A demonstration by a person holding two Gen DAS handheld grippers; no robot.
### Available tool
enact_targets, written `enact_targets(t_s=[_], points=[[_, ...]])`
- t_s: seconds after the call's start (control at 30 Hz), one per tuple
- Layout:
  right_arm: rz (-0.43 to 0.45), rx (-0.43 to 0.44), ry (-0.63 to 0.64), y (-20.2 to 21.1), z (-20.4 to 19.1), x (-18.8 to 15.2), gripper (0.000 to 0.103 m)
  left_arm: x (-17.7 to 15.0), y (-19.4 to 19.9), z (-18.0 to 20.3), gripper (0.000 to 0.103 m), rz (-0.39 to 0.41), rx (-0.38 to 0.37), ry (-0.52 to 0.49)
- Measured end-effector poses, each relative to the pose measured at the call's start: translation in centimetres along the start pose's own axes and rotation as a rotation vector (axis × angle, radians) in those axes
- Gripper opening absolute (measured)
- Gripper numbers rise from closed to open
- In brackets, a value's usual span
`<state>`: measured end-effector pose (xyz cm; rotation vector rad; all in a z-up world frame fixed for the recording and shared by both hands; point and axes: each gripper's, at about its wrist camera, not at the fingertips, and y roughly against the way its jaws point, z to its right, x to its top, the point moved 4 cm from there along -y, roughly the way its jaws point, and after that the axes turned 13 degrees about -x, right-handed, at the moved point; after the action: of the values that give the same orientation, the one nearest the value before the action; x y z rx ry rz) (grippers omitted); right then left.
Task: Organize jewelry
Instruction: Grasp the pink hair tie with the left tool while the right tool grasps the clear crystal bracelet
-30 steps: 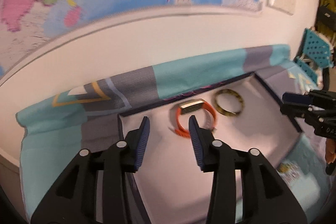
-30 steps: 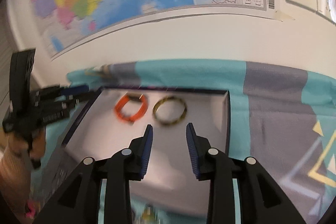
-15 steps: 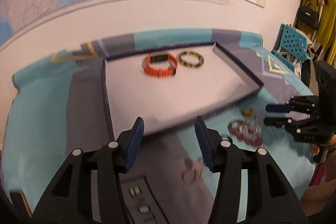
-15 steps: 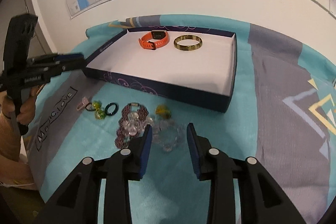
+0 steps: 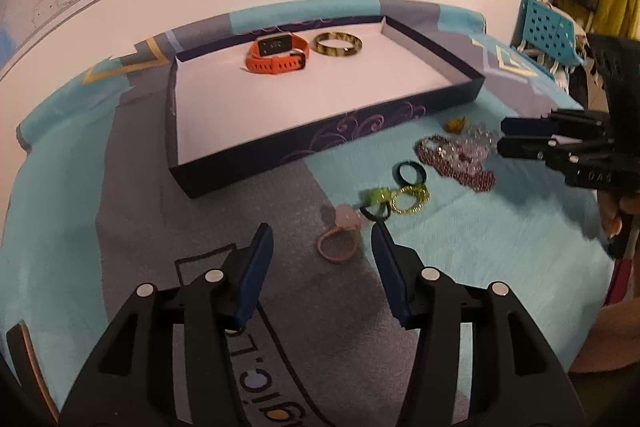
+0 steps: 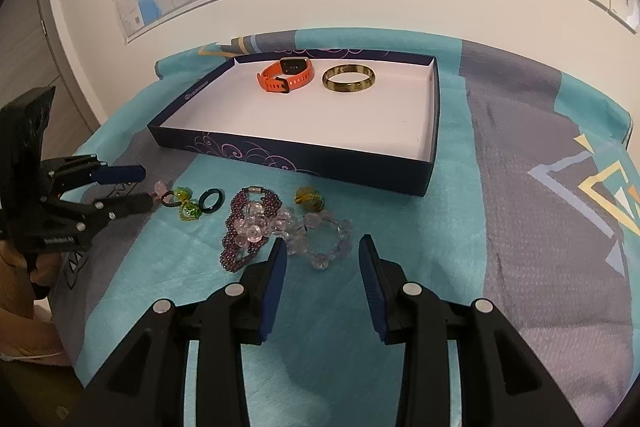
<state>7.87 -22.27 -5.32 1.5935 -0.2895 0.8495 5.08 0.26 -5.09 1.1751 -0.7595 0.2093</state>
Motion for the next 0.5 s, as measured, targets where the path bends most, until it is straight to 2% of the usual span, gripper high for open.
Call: enact_targets(t_s=[0.27, 0.37, 0.43, 0.5], points=[[-0.019, -0.024, -0.018, -0.4, 0.4, 0.1, 0.039, 0.6, -1.2, 0.2, 0.047, -0.020, 0.008, 0.006], [-0.030, -0.037, -0.019, -0.8, 0.4, 0.3, 0.041, 0.9, -1.5, 0.4, 0.037, -0.021, 0.021, 0.007], [-0.034, -0.029, -0.011, -1.0, 0.2, 0.5, 0.041, 1.0, -1.5, 0.5, 0.027, -0.017, 0.010, 0.016], [-0.036, -0.022, 0.006, -1.3, -0.3, 0.7, 0.043, 1.0, -1.5, 0.5, 0.025, -0.015, 0.012, 0.015]])
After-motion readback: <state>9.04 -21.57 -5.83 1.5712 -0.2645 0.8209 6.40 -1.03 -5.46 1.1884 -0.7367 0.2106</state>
